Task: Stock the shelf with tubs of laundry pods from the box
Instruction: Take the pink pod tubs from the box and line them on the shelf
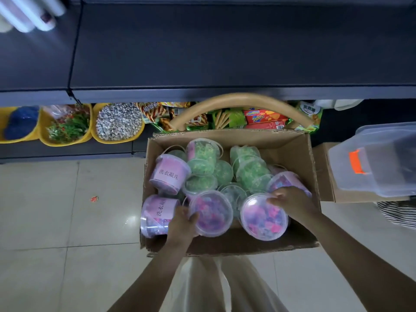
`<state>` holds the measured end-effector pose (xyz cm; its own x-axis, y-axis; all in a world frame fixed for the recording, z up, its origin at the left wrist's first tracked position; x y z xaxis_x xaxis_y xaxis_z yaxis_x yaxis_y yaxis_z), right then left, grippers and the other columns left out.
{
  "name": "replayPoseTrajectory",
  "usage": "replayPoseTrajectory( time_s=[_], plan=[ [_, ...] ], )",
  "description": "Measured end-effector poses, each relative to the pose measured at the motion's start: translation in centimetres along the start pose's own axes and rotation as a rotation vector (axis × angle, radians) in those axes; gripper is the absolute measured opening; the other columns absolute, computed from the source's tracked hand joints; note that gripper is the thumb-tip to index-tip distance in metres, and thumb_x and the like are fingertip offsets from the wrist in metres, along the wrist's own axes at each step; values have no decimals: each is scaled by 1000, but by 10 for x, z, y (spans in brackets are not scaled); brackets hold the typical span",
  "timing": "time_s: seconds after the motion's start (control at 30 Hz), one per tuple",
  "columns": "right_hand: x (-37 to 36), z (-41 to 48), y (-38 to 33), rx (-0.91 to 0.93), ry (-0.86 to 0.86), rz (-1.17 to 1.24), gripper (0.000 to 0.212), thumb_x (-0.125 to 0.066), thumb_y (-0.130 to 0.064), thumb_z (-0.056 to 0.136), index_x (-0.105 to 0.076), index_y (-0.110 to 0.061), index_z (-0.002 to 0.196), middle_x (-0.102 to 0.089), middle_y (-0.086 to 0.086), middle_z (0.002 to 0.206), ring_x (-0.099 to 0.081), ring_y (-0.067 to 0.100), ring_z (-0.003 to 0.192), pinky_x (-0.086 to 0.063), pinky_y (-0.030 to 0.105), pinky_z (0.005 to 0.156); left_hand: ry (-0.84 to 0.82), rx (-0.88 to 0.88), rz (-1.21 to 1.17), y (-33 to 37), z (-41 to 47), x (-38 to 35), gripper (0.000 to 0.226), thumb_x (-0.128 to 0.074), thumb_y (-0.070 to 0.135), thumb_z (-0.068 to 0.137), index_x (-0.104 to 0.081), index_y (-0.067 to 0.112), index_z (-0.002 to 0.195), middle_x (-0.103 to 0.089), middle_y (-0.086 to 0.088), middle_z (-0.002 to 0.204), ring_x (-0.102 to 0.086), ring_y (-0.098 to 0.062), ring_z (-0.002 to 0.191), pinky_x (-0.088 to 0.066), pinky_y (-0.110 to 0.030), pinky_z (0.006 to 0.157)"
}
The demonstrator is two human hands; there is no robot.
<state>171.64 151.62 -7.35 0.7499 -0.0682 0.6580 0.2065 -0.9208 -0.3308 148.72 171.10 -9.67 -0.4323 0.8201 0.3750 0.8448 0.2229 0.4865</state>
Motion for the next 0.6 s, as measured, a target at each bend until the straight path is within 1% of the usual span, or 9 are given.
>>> replayPoseTrajectory(
  time_s=[0.03,0.1,0.17,0.23,0.27,0.33,0.37,0.47,0.6],
  plan=[
    [4,5,-2,-15,23,18,31,-62,-34,87,-69,-9,104,-68,7,104,-61,22,97,-38,24,76,22,-8,26,12,1,6,18,-60,25,88,-46,15,92,-56,-8,92,-60,-31,92,-51,-32,82],
    [13,14,-5,-60,117,62,33,-64,-35,86,-72,-5,97,-69,12,99,-60,21,85,-38,25,72,16,-14,-39,31,2,11,21,-56,21,92,-48,5,103,-54,-13,98,-60,-24,72,-52,-20,56],
    [17,17,-6,-130,180,129,36,-66,-36,84,-72,-2,95,-69,16,98,-61,25,87,-42,30,75,-29,24,-187,39,7,10,23,-55,21,92,-48,5,107,-54,-9,94,-58,-17,64,-54,-19,46],
    [19,16,-6,-197,226,215,40,-67,-36,83,-70,2,95,-67,19,97,-61,31,93,-46,36,80,-71,26,-285,44,10,6,26,-58,23,91,-49,4,106,-56,-5,84,-59,-17,64,-55,-21,50],
    [20,15,-5,-220,245,216,42,-66,-37,84,-69,3,95,-66,20,96,-61,33,94,-46,37,82,-82,-4,-303,45,14,3,38,-64,29,86,-51,1,108,-58,-6,84,-61,-16,65,-57,-24,55],
    [19,13,-3,-258,272,199,42,-62,-38,86,-68,4,92,-65,20,92,-61,35,93,-47,39,81,-94,-83,-211,50,19,-5,82,-75,56,59,-54,5,119,-62,-7,92,-66,-14,73,-59,-38,76],
    [18,13,-1,-286,285,210,42,-60,-37,88,-68,3,91,-65,19,90,-61,35,92,-47,38,80,-105,-126,-126,52,20,-11,95,-71,69,47,-54,13,123,-63,-4,100,-66,-16,84,-55,-45,86],
    [17,18,10,-366,303,249,45,-56,-39,89,-67,5,98,-67,23,98,-62,37,94,-48,39,82,-92,-175,21,55,25,-27,98,-55,83,46,-50,26,126,-58,5,120,-57,-22,111,-49,-50,93],
    [13,22,24,-402,234,411,44,-56,-37,90,-62,3,108,-65,20,102,-60,35,95,-48,40,89,42,-183,-8,88,24,-24,80,-58,63,75,-40,14,135,-53,-3,130,-49,-26,123,-40,-38,103]
  ],
)
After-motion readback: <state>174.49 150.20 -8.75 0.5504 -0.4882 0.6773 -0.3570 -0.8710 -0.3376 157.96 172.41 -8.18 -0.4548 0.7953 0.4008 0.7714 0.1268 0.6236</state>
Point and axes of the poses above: each hand's wrist, its own z-axis towards the middle knuckle, its own x-axis out of the back of the hand, y = z × x, the point moved 6 cm from there along z, towards the middle knuckle
